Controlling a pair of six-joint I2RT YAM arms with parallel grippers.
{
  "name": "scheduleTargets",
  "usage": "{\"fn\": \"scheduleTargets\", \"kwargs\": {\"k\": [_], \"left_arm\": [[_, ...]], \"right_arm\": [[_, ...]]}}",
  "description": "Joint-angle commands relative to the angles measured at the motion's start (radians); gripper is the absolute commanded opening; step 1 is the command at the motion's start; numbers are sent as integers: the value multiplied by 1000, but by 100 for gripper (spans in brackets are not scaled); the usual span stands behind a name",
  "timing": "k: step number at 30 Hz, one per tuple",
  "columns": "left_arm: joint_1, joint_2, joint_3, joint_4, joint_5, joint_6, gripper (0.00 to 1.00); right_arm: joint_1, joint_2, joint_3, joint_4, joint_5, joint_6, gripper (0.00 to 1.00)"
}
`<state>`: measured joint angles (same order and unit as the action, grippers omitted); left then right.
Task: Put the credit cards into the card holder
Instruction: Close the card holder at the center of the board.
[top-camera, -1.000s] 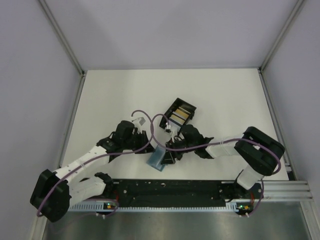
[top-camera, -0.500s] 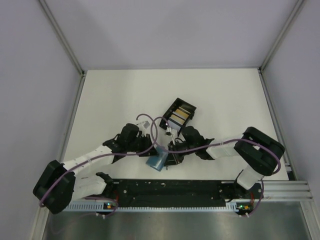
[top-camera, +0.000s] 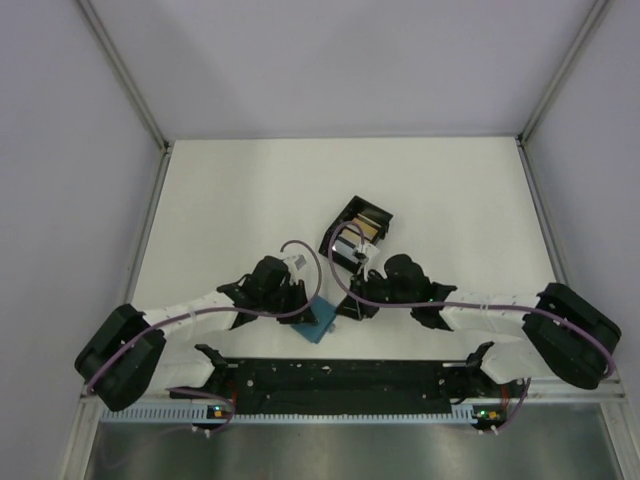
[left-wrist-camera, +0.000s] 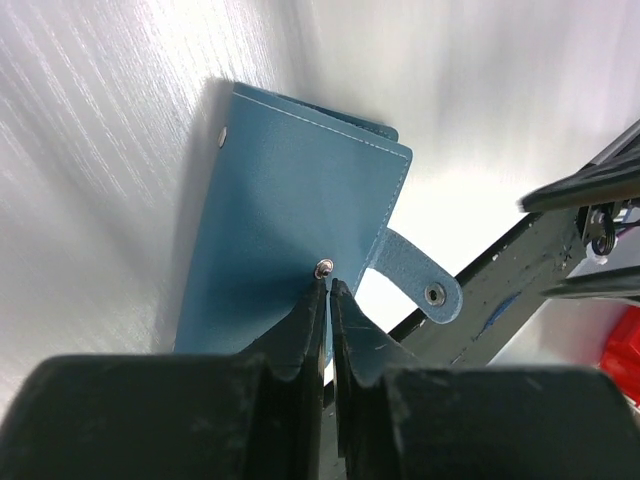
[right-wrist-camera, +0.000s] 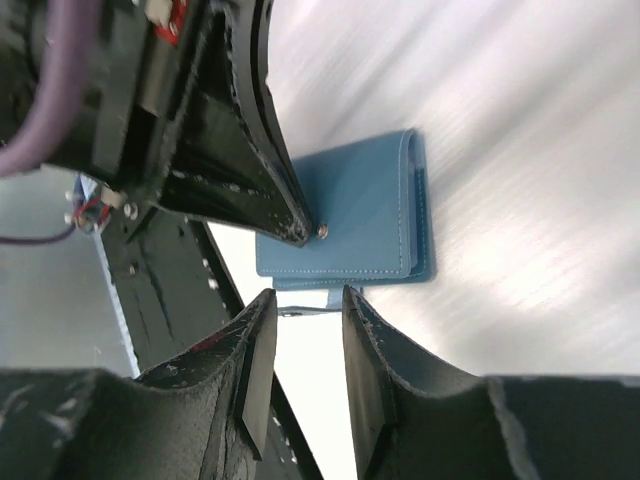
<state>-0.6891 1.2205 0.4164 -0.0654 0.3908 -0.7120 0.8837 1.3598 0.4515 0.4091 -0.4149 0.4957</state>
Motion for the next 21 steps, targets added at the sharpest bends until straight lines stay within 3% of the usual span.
{"fn": "scheduleTargets", "kwargs": {"k": [1,10,21], "left_arm": [[-7,7,-11,33,-40,3,10],[-18,51,2,56,-29,8,9],[-18,42,13,23,-52,23,12]], "right_arm": [[12,-97,-13,-51,154,52,32],[106,45,12,-95,119,96,20],[149,153,75,-27,168,170,19]]}}
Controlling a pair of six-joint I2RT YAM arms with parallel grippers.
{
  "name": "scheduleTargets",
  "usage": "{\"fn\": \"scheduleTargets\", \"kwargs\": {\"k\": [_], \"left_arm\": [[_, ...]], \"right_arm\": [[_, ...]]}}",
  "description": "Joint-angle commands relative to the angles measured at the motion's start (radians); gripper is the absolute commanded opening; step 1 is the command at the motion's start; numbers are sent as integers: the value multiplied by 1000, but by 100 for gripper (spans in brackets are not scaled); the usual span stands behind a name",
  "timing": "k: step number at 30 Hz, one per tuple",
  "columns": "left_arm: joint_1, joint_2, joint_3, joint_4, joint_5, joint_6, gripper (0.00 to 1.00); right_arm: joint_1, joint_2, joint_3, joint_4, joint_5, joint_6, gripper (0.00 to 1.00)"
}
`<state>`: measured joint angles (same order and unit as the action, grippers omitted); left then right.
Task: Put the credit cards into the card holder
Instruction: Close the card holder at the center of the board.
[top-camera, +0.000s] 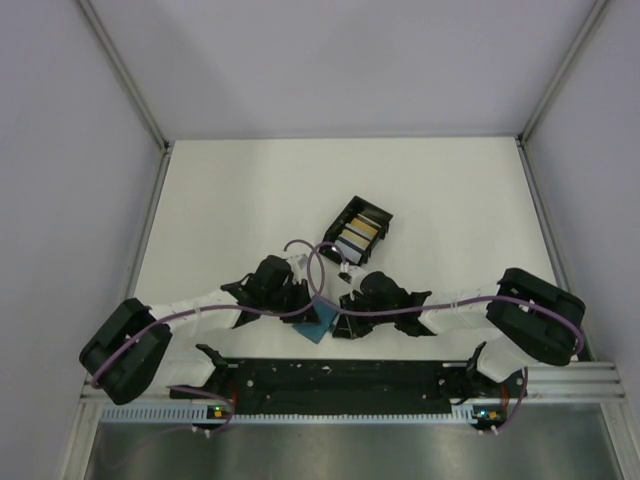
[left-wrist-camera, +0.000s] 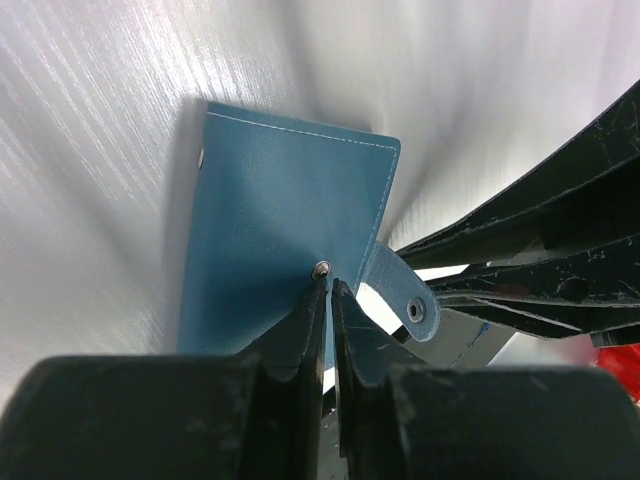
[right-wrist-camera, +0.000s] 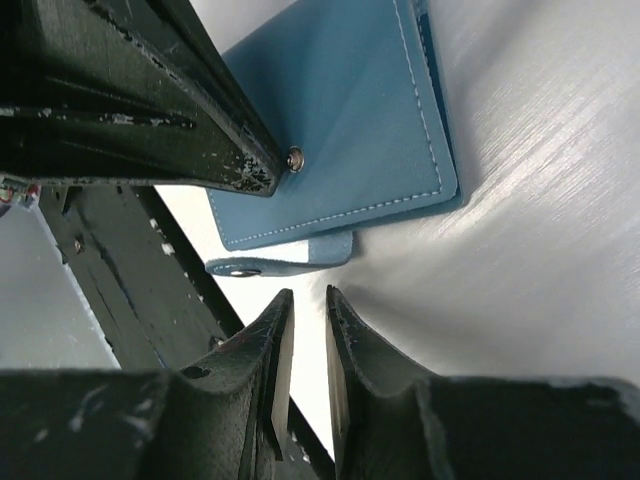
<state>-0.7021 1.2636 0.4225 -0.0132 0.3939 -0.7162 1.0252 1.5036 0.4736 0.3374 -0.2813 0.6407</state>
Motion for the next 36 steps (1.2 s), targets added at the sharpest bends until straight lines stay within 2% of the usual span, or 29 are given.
{"fn": "scheduleTargets", "kwargs": {"k": [1,9,19,22,24,31,36], "left_arm": [[-7,-15,10,-40,-67,32,13],[-5,-153,64,-160,-203,46,29],[-5,-236,85,-273,-355,52,33],[-4,-244,59,-286,-447,57,41],[0,-230,50,-283,-461,60,41],[-2,-198,-5,-180,-316,47,42],[0,-182,-53,-120,-251,20,47]], "right_arm": [[7,18,60,42,33,28,19],[9,56,76,49,36,60,19],[7,44,68,51,27,74,19],[7,20,51,49,31,82,19],[7,9,46,45,28,85,19],[9,10,59,41,7,89,20],[7,12,68,35,1,91,22]]}}
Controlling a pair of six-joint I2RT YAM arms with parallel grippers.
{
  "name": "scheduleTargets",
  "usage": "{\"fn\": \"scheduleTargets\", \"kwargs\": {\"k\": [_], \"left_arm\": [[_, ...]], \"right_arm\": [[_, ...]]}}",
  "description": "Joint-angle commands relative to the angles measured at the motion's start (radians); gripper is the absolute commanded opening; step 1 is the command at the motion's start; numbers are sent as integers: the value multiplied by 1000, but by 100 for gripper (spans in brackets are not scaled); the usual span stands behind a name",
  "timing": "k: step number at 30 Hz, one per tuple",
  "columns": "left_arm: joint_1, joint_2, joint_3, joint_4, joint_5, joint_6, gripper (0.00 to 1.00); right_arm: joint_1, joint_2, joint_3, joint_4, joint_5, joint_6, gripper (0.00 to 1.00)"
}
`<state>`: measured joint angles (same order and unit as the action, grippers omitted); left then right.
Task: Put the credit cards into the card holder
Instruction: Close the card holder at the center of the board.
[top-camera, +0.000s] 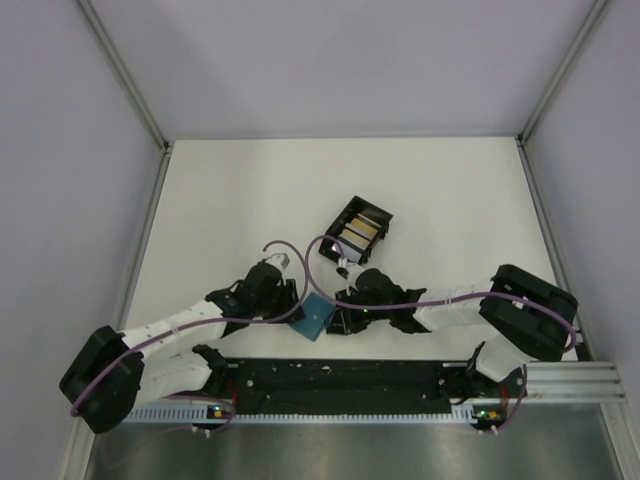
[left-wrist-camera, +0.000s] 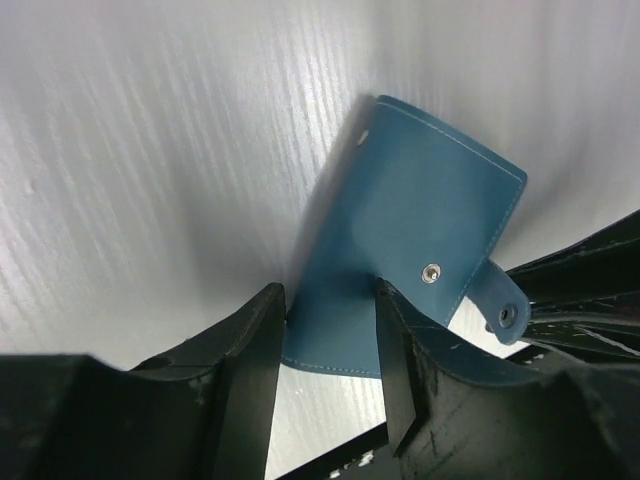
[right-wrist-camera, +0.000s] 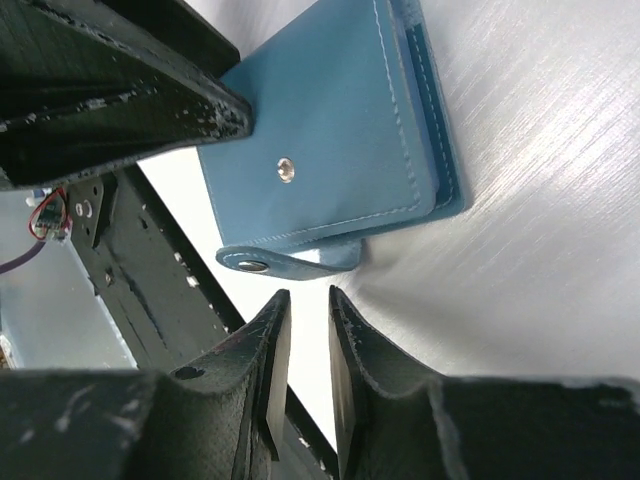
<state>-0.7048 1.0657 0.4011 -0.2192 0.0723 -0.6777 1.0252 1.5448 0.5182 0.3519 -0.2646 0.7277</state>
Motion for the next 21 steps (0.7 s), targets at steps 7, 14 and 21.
{"fn": "scheduleTargets", "kwargs": {"k": [7,14,21], "left_arm": [[2,59,-71,130,104,-59,45],[-8,40,-126,175,106,-125,32],[-71,17,-157,199,12,-262,22]], "right_arm": [[9,-11,32,10,-16,4,24],[-1,-66,36,-51,42,-37,24],[-11,-114,48,-117,90,-63,24]]}}
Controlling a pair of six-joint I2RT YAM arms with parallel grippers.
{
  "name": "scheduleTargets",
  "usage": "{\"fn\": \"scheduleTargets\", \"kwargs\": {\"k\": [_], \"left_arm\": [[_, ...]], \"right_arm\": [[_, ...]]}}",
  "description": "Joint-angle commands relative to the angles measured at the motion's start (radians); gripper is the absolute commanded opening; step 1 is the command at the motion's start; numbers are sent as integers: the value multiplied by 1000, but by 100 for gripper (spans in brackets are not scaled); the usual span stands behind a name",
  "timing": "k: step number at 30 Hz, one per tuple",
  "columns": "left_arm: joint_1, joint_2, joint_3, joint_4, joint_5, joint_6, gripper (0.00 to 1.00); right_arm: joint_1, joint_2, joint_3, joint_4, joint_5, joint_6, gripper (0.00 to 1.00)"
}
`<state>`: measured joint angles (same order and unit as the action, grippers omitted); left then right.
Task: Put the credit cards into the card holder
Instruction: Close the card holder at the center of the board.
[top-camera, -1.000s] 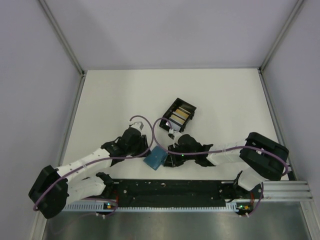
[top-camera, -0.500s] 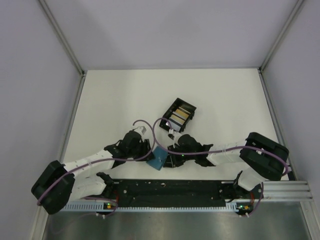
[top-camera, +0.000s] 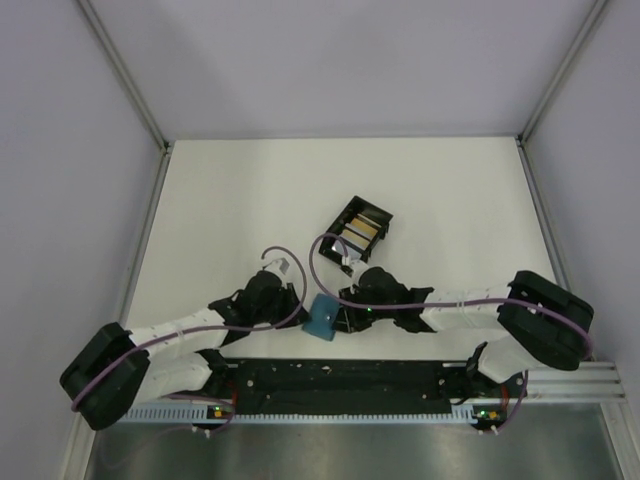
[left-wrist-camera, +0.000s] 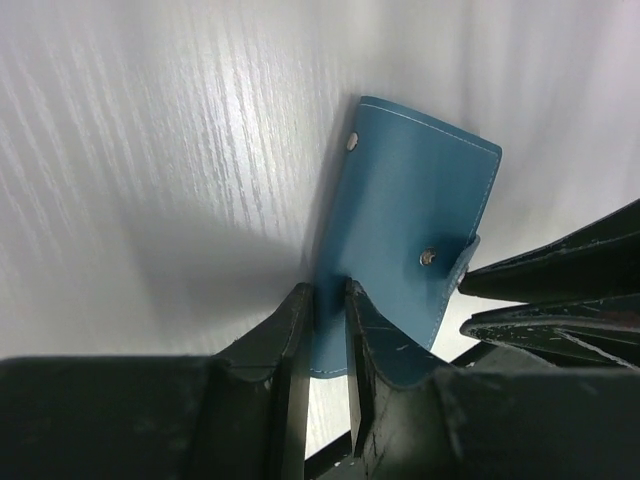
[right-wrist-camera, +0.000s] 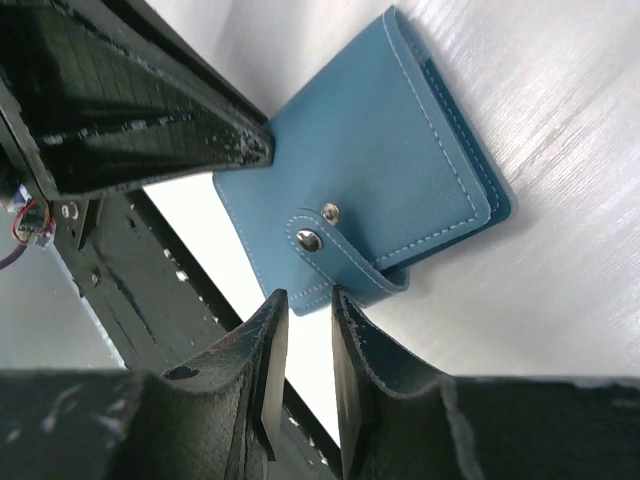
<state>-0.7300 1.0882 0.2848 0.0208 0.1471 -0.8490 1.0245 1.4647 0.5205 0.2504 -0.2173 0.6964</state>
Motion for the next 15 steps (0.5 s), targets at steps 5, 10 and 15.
{"fn": "scheduleTargets", "kwargs": {"k": [5,10,15], "left_arm": [[-117,-25,-53,-30,-138,-205,22],[-152,-25,-56,-30,-202,-295,20],[-247,-14,-50,-1,-280,-403,17]], "right_arm": [[-14,-6,87,-85,76,-57,23],[-32,3,99,-108,90,-81,22],[-50,6,107,-128,90,-90,19]]}}
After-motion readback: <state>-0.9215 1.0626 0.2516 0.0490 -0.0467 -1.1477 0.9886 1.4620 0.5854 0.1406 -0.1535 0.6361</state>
